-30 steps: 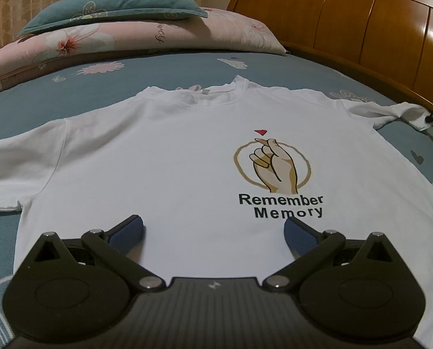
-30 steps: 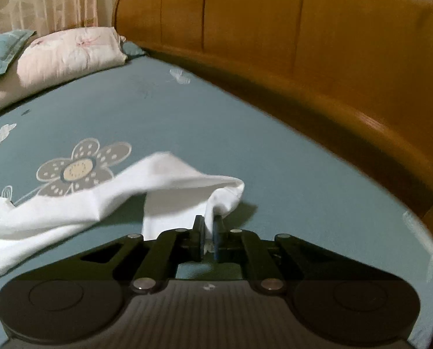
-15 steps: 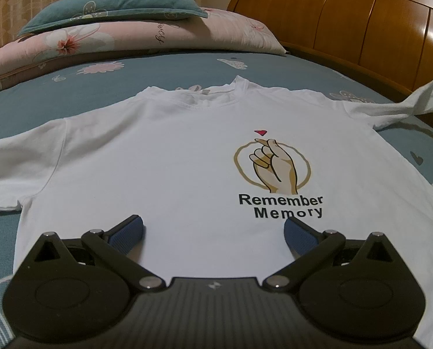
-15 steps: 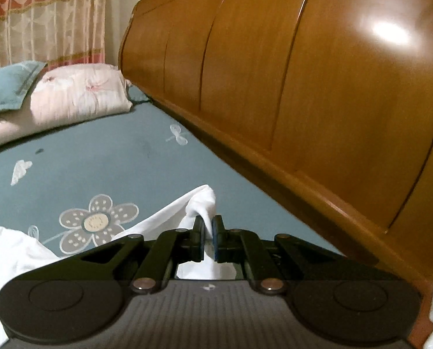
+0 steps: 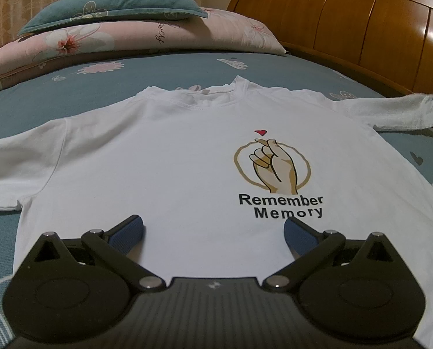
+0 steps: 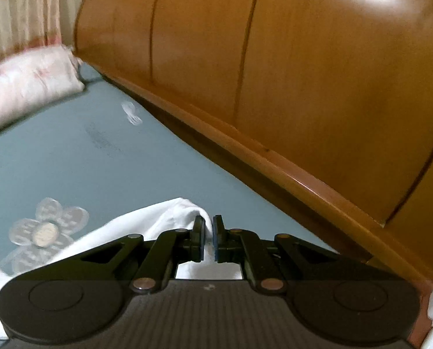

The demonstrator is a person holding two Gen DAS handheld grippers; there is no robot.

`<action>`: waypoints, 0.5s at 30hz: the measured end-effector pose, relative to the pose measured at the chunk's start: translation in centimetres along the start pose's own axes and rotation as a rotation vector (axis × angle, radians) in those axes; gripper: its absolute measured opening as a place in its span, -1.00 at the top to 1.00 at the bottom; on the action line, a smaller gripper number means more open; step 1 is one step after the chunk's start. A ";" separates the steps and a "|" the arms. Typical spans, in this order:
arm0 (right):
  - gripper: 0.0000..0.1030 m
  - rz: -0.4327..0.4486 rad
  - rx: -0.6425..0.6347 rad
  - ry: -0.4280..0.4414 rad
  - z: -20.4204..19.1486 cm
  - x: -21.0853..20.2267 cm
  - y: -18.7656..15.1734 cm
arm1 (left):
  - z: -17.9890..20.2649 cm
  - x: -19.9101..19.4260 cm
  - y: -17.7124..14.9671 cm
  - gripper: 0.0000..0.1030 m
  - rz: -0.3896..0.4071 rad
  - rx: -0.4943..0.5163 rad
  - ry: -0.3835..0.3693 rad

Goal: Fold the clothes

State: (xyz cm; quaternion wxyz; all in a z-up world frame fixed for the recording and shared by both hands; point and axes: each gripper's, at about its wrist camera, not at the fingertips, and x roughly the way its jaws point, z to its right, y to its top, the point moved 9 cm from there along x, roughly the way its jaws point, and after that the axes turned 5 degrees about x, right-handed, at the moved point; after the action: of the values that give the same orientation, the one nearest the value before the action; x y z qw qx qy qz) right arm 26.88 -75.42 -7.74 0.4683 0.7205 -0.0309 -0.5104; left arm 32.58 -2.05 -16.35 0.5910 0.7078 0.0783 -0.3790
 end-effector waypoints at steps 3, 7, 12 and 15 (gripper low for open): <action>0.59 -0.060 0.069 -0.031 0.8 2.5 -1.0 | 0.0 0.0 0.0 -0.99 0.000 0.000 0.000; 0.49 -0.054 0.123 -0.013 1.5 2.4 -2.2 | 0.0 0.0 0.0 -0.99 0.000 -0.001 0.001; 0.49 -0.047 0.075 0.127 -2.1 0.7 -2.6 | 0.0 0.0 0.0 -0.99 0.000 0.001 0.002; 0.49 -0.055 -0.010 0.263 -7.2 -0.2 -2.6 | 0.0 0.0 0.0 -0.99 0.000 0.001 0.003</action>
State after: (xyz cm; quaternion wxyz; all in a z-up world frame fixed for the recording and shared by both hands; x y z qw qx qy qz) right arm 31.16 -69.24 -9.18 0.4576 0.7795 0.0530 -0.4246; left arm 32.52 -2.06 -16.35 0.5903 0.7087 0.0791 -0.3782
